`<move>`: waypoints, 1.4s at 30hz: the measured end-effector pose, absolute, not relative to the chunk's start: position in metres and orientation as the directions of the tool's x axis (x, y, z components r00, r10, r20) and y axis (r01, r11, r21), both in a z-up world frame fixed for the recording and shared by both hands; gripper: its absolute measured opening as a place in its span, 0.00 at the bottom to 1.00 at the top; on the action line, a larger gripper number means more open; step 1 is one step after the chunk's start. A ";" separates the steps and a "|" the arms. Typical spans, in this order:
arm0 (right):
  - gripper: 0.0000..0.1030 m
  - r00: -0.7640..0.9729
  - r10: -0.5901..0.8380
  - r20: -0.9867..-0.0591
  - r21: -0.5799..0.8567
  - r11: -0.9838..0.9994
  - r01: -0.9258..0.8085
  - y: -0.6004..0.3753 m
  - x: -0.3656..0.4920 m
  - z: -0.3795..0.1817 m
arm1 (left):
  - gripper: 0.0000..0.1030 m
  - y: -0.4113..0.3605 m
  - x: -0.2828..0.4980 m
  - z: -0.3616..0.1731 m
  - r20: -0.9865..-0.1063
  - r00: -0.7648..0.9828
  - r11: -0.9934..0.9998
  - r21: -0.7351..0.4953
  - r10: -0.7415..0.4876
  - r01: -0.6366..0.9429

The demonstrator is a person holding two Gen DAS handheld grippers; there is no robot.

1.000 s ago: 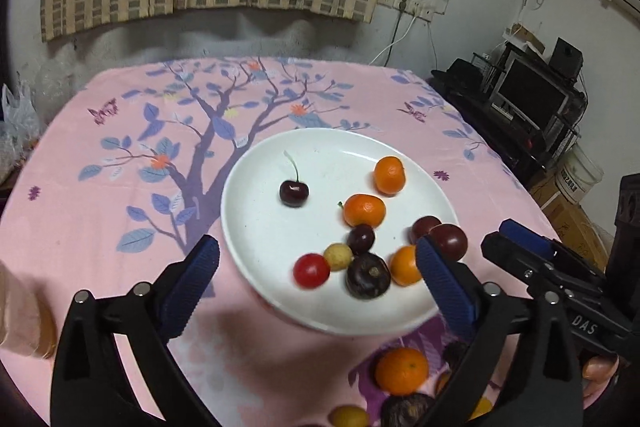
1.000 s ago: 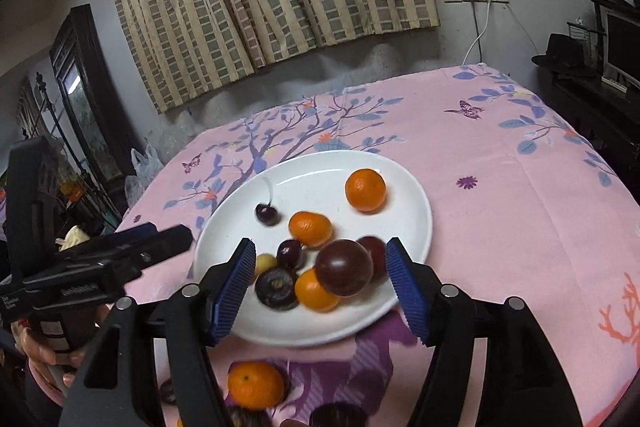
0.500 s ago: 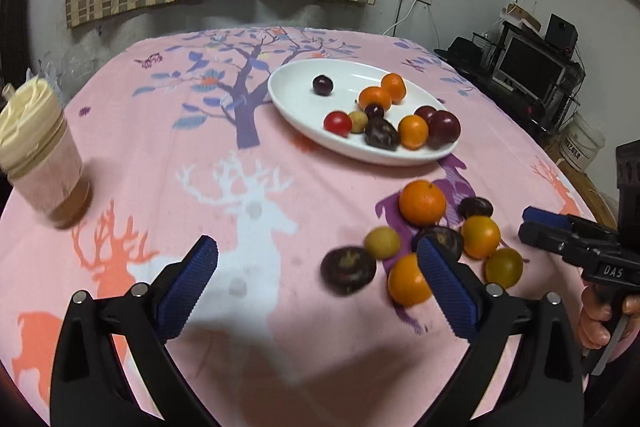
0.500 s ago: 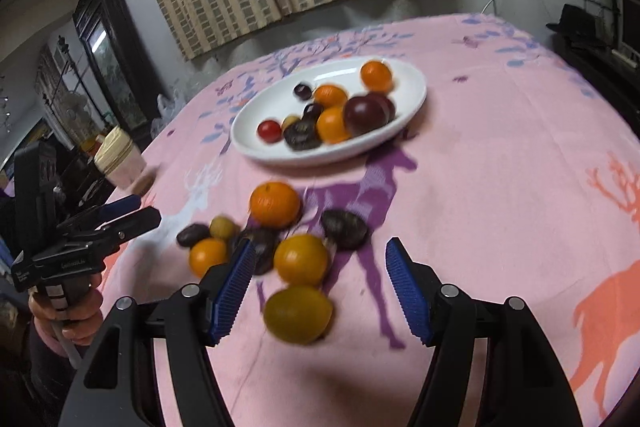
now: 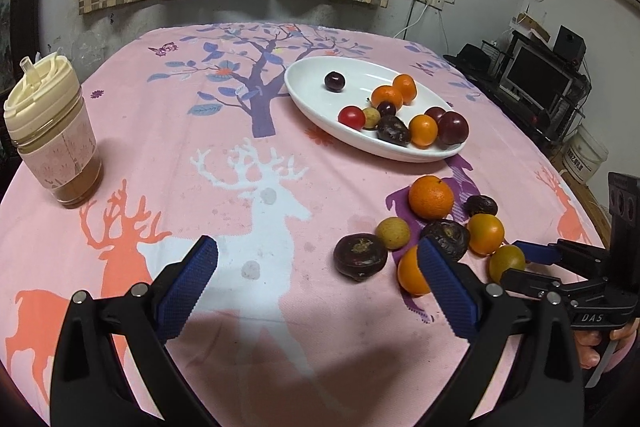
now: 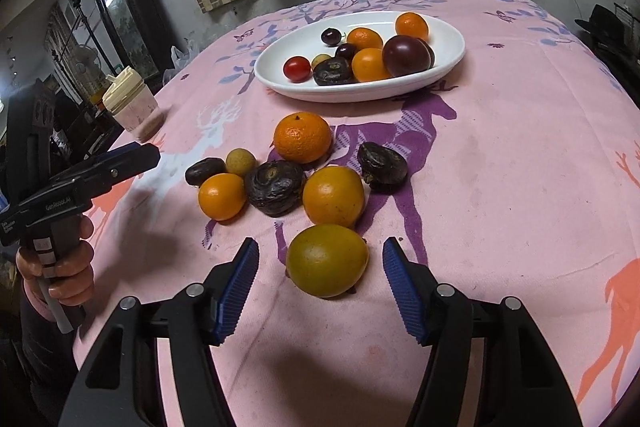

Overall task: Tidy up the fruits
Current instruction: 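Grasp a yellow-green citrus with the right tool while the left tool grasps a mandarin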

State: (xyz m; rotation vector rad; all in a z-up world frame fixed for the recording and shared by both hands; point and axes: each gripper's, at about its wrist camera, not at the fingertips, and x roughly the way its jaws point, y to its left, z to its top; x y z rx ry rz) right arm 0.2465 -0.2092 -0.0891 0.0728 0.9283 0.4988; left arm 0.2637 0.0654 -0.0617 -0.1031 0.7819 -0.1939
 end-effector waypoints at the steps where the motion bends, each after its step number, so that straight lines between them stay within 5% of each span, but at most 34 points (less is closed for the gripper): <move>1: 0.60 0.494 0.442 -0.749 0.268 0.884 -0.383 -0.209 0.246 -0.089 | 0.95 0.066 0.264 -0.061 -0.690 0.691 0.976 -0.168 -0.215 0.136; 11: 0.41 0.467 0.427 -0.775 0.274 0.892 -0.360 -0.209 0.252 -0.095 | 0.95 0.062 0.264 -0.061 -0.694 0.682 0.973 -0.171 -0.231 0.155; 19: 0.40 0.475 0.486 -0.734 0.344 0.868 -0.357 -0.218 0.252 -0.092 | 0.94 0.025 0.249 -0.061 -0.686 0.648 0.932 -0.129 -0.331 0.339; 24: 0.40 0.472 0.490 -0.732 0.364 0.868 -0.337 -0.222 0.255 -0.093 | 0.58 0.003 0.252 -0.069 -0.716 0.579 0.893 -0.141 -0.391 0.428; 42: 0.40 0.476 0.505 -0.720 0.379 0.860 -0.340 -0.222 0.252 -0.091 | 0.44 -0.019 0.269 -0.089 -0.776 0.553 0.904 -0.048 -0.302 0.426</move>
